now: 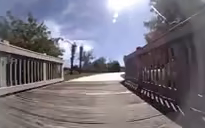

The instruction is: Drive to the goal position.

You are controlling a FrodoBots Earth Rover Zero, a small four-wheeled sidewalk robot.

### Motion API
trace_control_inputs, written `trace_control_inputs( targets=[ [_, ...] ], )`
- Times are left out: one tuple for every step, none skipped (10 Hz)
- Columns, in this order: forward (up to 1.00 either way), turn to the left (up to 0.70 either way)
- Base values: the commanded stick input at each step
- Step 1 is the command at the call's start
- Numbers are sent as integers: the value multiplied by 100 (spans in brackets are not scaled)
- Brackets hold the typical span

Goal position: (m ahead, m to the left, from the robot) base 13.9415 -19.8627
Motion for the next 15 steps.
trace_control_inputs(
  targets=[
    [85,0],
    [85,0],
    [85,0],
    [85,0],
    [85,0],
    [85,0],
    [85,0],
    [85,0],
    [85,0],
    [85,0],
    [85,0],
    [85,0],
    [85,0],
    [85,0],
    [85,0]
  ],
)
